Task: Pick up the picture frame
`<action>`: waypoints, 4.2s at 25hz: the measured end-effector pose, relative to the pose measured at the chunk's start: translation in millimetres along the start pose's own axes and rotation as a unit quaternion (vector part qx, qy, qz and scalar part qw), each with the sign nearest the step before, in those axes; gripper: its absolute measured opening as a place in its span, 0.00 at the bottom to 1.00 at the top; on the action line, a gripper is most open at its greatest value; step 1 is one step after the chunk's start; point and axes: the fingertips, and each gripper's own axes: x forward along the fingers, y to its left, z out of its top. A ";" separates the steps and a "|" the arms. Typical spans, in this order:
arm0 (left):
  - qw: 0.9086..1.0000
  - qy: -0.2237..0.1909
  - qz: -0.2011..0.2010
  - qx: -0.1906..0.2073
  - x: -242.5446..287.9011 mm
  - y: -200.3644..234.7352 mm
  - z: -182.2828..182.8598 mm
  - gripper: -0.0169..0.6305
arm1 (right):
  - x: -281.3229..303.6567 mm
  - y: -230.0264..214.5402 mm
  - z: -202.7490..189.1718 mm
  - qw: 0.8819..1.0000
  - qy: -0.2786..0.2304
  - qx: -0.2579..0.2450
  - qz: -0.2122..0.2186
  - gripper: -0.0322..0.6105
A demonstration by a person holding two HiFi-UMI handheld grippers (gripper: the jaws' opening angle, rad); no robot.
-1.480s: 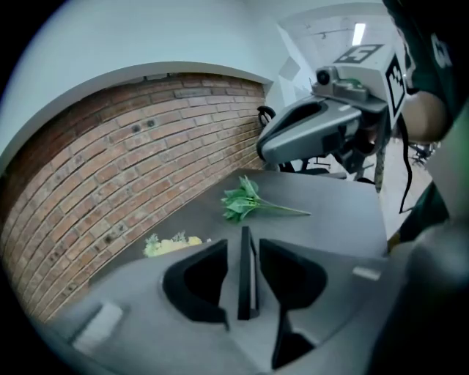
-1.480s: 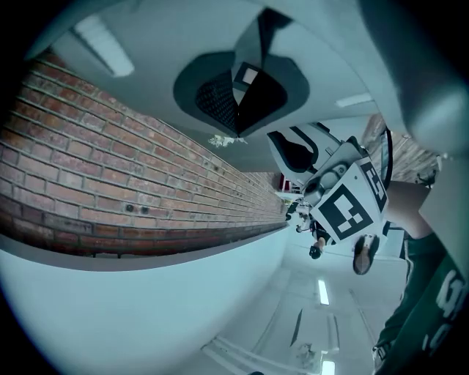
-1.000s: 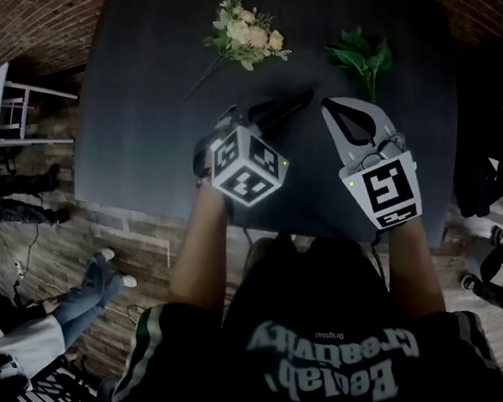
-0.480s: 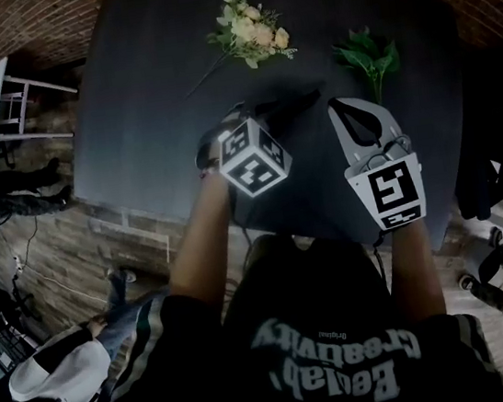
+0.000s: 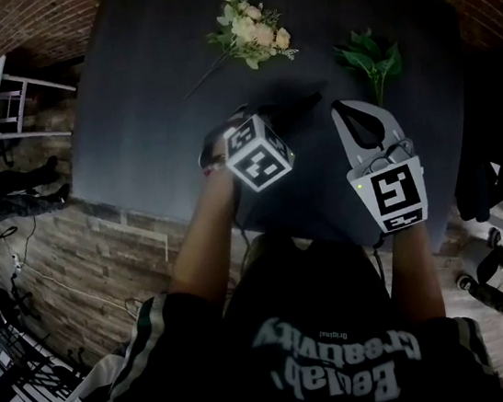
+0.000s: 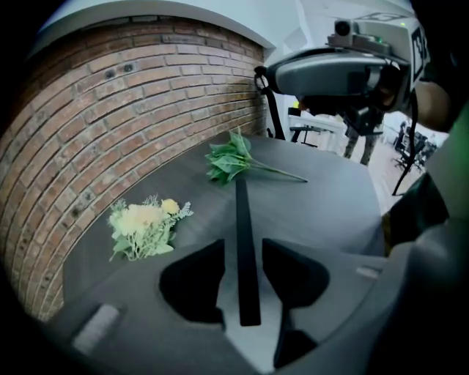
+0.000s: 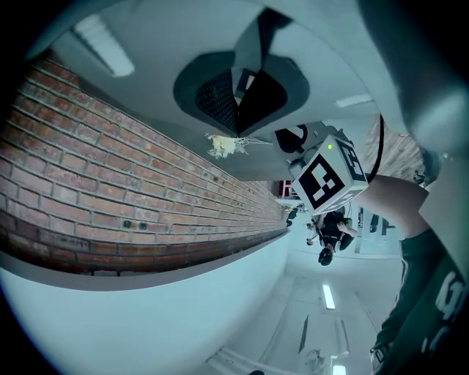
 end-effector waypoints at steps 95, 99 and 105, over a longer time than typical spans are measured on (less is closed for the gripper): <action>0.965 -0.223 0.114 -0.077 -154.9 12.5 102.0 0.07 | -54.0 9.3 77.2 0.996 -0.068 -0.048 -0.019 0.06; 0.960 -0.241 0.126 -0.073 -167.2 9.6 110.9 0.07 | -59.5 6.4 83.7 0.996 -0.082 -0.027 -0.019 0.06; 0.948 -0.268 0.155 -0.070 -184.3 9.0 123.3 0.07 | -67.5 2.1 92.7 0.995 -0.096 -0.016 -0.022 0.06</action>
